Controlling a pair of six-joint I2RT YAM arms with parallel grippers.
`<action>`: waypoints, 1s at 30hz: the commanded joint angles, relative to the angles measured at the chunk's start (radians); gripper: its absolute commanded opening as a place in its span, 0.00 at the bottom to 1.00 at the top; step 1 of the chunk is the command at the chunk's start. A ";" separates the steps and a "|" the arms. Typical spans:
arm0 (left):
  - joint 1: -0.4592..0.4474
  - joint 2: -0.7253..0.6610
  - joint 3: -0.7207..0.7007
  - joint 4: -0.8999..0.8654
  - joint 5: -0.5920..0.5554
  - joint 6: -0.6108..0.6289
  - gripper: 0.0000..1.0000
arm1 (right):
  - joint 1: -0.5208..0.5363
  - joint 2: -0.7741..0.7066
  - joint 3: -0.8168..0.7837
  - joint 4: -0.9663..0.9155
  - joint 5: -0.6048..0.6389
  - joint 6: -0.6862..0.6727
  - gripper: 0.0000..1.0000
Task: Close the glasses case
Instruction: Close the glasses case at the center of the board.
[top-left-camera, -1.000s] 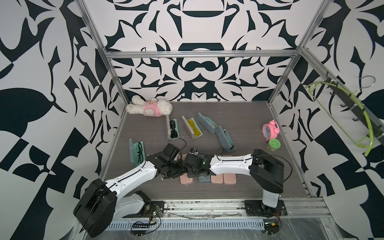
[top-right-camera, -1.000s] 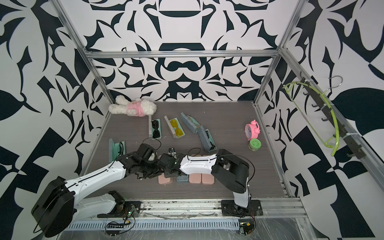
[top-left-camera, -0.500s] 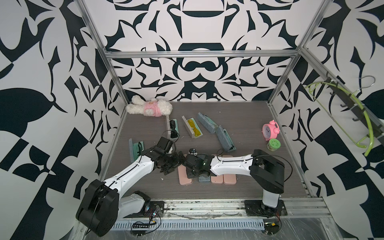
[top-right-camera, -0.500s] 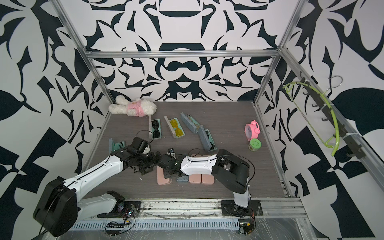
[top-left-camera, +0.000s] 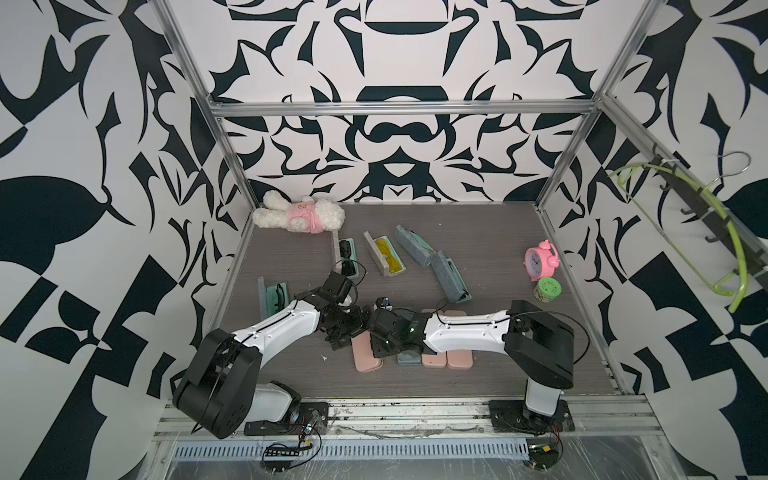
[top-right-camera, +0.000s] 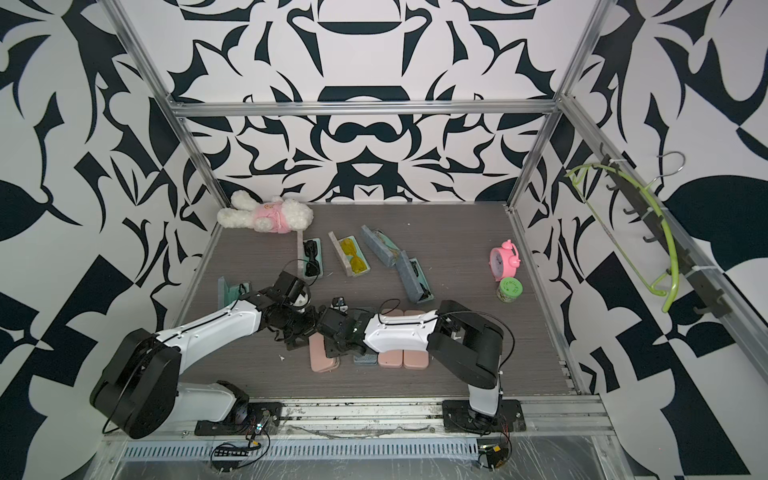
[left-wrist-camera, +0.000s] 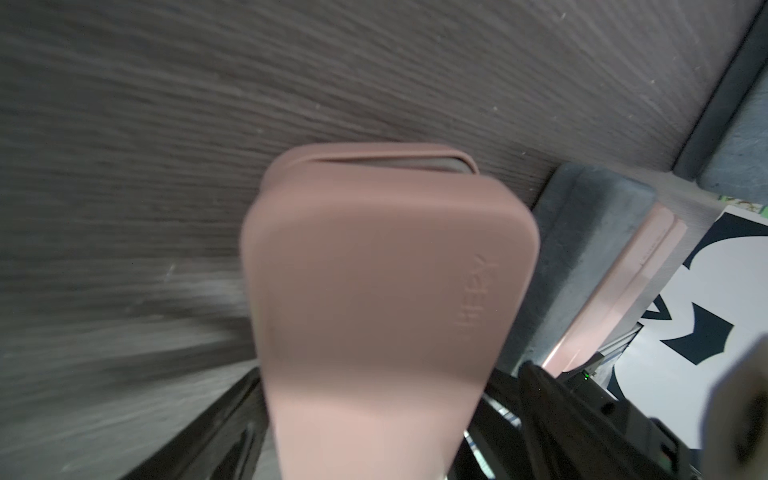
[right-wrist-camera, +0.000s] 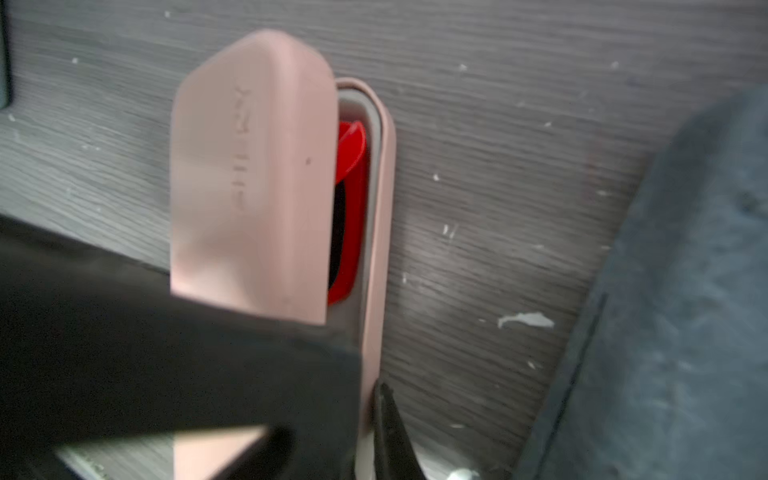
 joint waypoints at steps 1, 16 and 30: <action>-0.004 0.021 0.006 -0.018 0.010 0.039 0.96 | 0.009 -0.032 -0.006 0.037 -0.006 -0.026 0.13; -0.027 0.096 -0.010 -0.043 -0.012 0.115 0.76 | 0.006 -0.059 -0.039 0.101 -0.081 -0.029 0.16; -0.028 0.107 -0.008 -0.080 -0.065 0.162 0.58 | -0.043 -0.162 -0.092 0.083 -0.119 -0.055 0.32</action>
